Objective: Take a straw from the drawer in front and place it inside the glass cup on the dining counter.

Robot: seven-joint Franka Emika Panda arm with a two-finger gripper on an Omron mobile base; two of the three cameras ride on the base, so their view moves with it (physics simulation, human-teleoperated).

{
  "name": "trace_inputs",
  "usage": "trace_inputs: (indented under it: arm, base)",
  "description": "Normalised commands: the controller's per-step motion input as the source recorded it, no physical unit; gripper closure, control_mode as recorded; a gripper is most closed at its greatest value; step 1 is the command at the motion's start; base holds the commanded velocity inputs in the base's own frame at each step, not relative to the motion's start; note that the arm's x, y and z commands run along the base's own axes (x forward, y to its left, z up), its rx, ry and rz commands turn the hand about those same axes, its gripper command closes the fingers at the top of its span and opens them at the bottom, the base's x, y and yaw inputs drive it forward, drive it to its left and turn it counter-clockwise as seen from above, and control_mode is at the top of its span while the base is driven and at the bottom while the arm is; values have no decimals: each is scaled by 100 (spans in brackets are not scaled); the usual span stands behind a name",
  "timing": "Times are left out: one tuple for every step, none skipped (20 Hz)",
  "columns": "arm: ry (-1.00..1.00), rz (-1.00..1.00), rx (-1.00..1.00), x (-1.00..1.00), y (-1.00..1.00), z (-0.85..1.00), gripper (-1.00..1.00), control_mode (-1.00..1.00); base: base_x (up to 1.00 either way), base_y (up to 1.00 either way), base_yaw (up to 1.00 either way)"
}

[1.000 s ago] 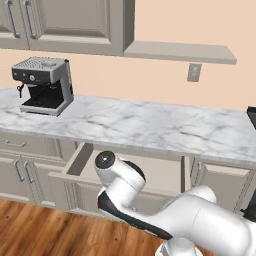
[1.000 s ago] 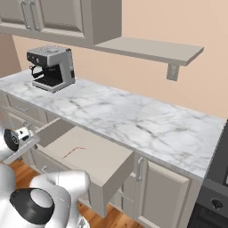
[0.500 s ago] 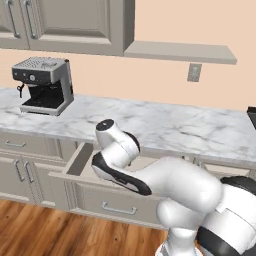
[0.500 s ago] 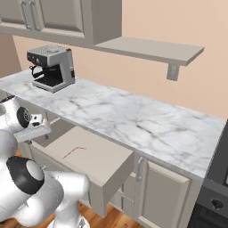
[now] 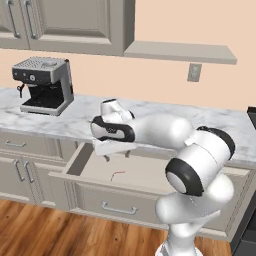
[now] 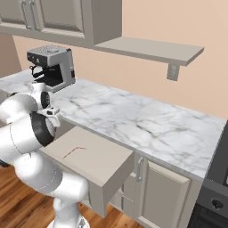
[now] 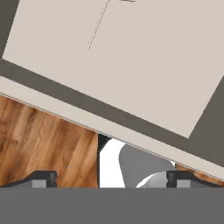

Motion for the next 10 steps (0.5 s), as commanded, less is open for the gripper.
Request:
trace_inputs:
  arm:
    - [7,-37,10,51,0,-32,-100,-100]
    - [8,-37,9,52,0,-40,-100,-100]
    - [7,-37,8,51,0,-44,-100,-100]
    - [5,-33,6,46,0,-47,-100,-100]
    - [0,-30,3,41,0,-49,-100,-100]
    - [0,-28,1,36,0,-49,-100,-100]
    - [0,-27,1,37,0,-49,-100,-100]
    - [0,-27,0,34,0,-45,-100,-100]
    - [0,-26,0,33,0,-44,-100,-100]
    - [0,-25,0,35,0,-39,-100,-100]
  base:
    - [0,0,0]
    - [0,0,0]
    - [0,0,0]
    - [0,0,0]
    - [0,0,0]
    - [0,0,0]
    - [0,0,0]
    - [0,0,0]
    - [0,0,0]
    - [0,0,0]
